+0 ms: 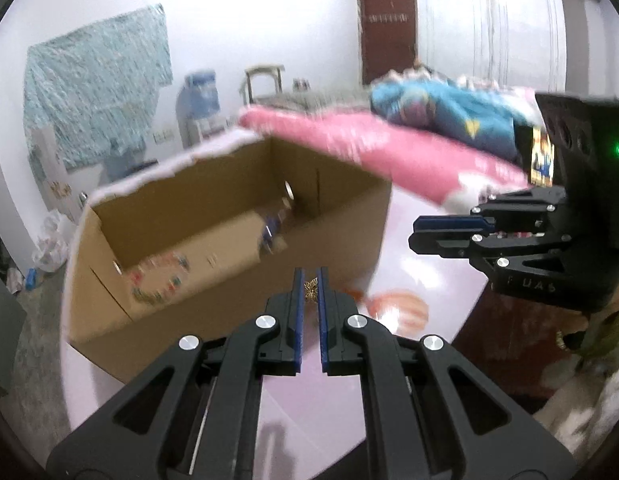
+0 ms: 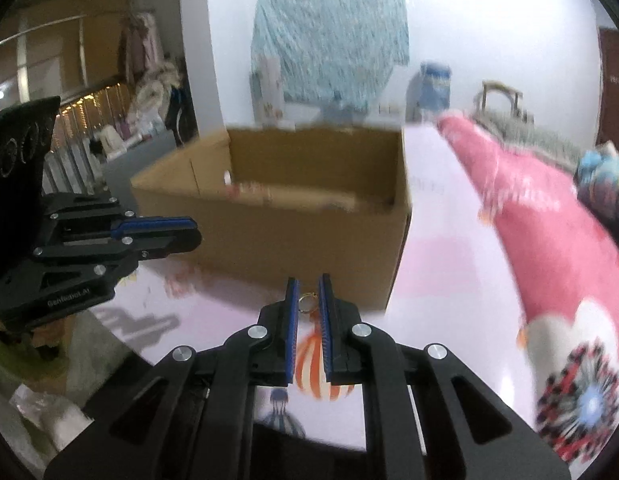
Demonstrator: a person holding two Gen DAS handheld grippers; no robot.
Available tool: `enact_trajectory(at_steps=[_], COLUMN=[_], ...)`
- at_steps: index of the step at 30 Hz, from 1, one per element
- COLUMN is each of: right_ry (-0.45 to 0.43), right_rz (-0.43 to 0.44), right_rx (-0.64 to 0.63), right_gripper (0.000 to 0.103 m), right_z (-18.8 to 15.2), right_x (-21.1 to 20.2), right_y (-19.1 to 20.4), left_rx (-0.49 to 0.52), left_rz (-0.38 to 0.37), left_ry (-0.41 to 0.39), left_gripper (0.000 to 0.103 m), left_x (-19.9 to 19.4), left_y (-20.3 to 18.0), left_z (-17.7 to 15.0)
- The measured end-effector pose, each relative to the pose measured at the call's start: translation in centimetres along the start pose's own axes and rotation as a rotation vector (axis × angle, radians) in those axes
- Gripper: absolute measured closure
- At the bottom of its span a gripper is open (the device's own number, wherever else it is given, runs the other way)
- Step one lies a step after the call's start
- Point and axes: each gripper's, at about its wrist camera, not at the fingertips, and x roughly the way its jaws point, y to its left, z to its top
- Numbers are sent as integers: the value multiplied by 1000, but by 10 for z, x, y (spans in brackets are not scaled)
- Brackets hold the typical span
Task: Organize jewelry
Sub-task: 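Carry the held gold charm and ring into the cardboard box with both grippers, then open both grippers inside the box to drop the gold pieces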
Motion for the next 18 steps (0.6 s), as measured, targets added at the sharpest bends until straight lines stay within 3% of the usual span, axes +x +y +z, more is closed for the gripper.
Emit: enact_trajectory(at_steps=[4, 7, 9, 13, 15, 18], right_ry=[-43, -4, 57, 274, 377, 447], right_rz=[39, 99, 150, 223, 224, 193], right_rx=[-10, 15, 52, 165, 239, 258], right_gripper=[93, 93, 93, 93, 93, 93], right_z=[39, 72, 90, 120, 125, 123], right_x=[4, 28, 53, 131, 169, 204], right_y=[-7, -20, -30, -53, -63, -65], left_rx=[-14, -93, -165, -354, -389, -418], left_rz=[33, -8, -35, -156, -143, -127], left_ry=[-43, 9, 79, 214, 260, 320], left_gripper=[97, 97, 97, 97, 97, 97], left_x=[-6, 13, 36, 89, 108, 129], left_y=[21, 48, 71, 116, 124, 130], left_z=[27, 42, 48, 52, 49, 45])
